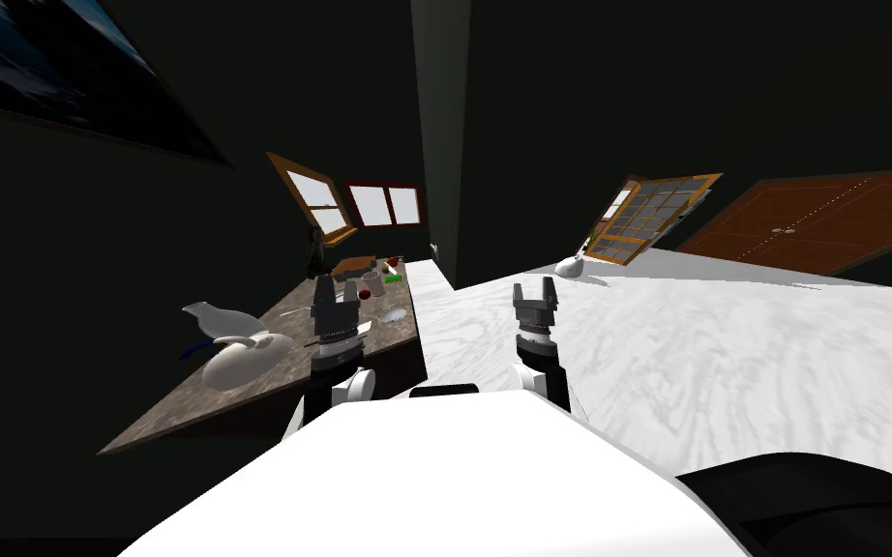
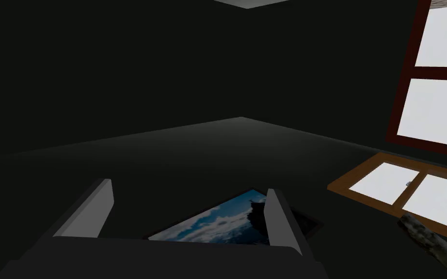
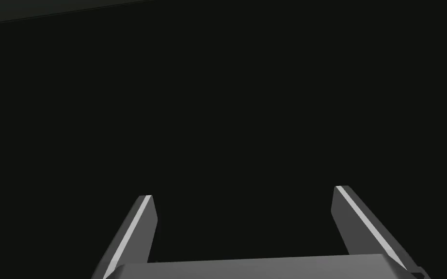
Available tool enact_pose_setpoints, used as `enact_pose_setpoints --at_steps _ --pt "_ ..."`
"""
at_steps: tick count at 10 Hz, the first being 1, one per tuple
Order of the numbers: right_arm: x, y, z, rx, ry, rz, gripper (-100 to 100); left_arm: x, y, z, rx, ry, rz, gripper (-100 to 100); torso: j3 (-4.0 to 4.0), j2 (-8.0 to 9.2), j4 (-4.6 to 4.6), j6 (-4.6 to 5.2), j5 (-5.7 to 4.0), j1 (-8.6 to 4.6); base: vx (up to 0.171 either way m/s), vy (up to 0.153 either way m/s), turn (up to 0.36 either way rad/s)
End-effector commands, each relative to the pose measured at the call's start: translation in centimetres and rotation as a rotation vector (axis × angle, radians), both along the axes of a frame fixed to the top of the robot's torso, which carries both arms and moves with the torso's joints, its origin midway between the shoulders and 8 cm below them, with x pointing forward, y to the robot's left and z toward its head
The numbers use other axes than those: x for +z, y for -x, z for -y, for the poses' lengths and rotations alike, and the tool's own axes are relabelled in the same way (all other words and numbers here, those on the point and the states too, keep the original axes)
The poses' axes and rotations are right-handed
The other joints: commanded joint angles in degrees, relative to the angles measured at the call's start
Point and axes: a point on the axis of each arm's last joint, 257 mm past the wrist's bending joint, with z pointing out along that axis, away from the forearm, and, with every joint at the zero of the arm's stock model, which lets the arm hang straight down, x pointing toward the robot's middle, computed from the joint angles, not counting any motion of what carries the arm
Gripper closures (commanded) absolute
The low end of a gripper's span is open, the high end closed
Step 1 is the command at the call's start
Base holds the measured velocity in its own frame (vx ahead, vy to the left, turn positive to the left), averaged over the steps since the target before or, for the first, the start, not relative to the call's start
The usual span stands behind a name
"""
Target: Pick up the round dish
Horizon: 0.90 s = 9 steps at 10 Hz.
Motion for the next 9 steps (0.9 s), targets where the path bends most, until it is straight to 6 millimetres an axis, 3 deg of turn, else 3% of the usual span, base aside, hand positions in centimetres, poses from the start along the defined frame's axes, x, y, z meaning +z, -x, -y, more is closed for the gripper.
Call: enact_pose_setpoints --at_steps 1,9 --pt "0.0 0.0 0.0 0.0 0.0 0.0 0 -0.5 0.0 0.2 -0.017 -0.032 -0.019 -100 0.0 0.0 0.0 0.0 0.0 0.0 0.004 -0.015 -0.029" --pt "0.0 0.0 0.0 0.0 0.0 0.0 0 -4.9 1.4 -1.4 -0.06 -0.083 -0.201 -100 -0.01 -0.02 0.0 0.0 -0.08 -0.32 0.012 -0.076 -0.056"
